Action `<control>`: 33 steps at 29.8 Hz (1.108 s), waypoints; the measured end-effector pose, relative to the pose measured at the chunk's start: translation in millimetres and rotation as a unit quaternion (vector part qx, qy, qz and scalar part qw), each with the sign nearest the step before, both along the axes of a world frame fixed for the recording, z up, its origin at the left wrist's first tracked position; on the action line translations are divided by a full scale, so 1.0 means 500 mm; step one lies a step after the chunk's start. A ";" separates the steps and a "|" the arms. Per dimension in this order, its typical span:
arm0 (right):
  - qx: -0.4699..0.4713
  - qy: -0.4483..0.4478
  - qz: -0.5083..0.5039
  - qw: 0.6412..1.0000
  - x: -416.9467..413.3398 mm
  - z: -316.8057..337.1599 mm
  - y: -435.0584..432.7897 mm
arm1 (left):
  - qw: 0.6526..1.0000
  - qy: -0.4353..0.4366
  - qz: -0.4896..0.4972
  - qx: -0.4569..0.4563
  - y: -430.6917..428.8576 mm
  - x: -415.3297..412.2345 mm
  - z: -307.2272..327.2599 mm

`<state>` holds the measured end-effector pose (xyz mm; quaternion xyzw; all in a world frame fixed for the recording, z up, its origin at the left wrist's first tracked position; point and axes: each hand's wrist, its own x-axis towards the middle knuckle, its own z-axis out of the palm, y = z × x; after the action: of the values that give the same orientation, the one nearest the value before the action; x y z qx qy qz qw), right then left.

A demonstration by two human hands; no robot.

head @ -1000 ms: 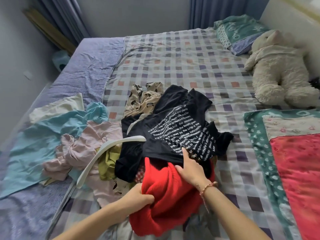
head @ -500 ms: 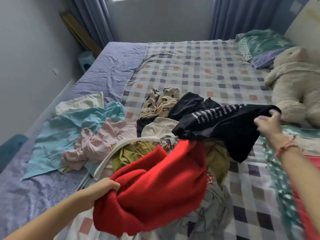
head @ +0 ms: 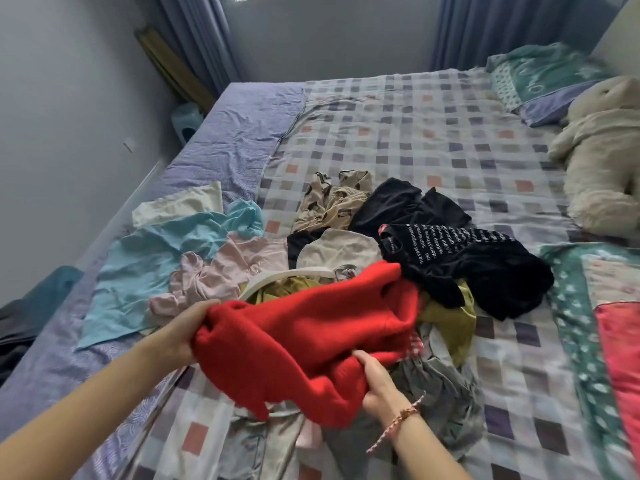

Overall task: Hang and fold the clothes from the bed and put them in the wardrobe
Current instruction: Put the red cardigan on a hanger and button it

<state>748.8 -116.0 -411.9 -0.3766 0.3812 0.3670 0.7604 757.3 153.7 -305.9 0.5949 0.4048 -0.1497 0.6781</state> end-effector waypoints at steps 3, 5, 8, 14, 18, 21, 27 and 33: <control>0.038 -0.046 -0.004 0.998 0.052 0.069 -0.002 | 0.990 -0.064 -0.052 0.110 -0.033 -0.011 0.000; 0.044 -0.087 -0.017 0.995 0.087 0.131 0.000 | 0.952 -0.069 -0.206 0.214 -0.054 -0.026 -0.018; 0.025 -0.167 -0.038 0.985 0.101 0.217 0.013 | 0.808 -0.124 -0.475 0.325 -0.150 -0.078 -0.038; 0.023 -0.299 -0.036 0.953 0.067 0.383 0.016 | 0.863 -0.281 -0.228 0.353 -0.250 -0.049 -0.002; -0.004 -0.370 -0.034 0.929 0.048 0.464 -0.010 | 0.843 -0.332 -0.218 0.363 -0.216 -0.035 0.063; -0.108 -0.431 -0.015 0.896 0.037 0.529 -0.033 | 0.824 -0.361 -0.176 0.400 -0.158 -0.022 0.130; -0.520 -0.576 0.233 0.586 -0.019 0.547 0.017 | 0.768 -0.454 -0.172 0.419 -0.135 -0.030 0.346; -0.613 -0.541 0.320 0.479 -0.015 0.510 0.085 | 0.635 -0.463 -0.372 0.495 -0.120 -0.104 0.439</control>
<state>741.1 -73.3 -157.1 -0.9668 -0.1241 -0.0180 0.2226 705.5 94.0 -86.4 0.9329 -0.2037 0.1285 0.2678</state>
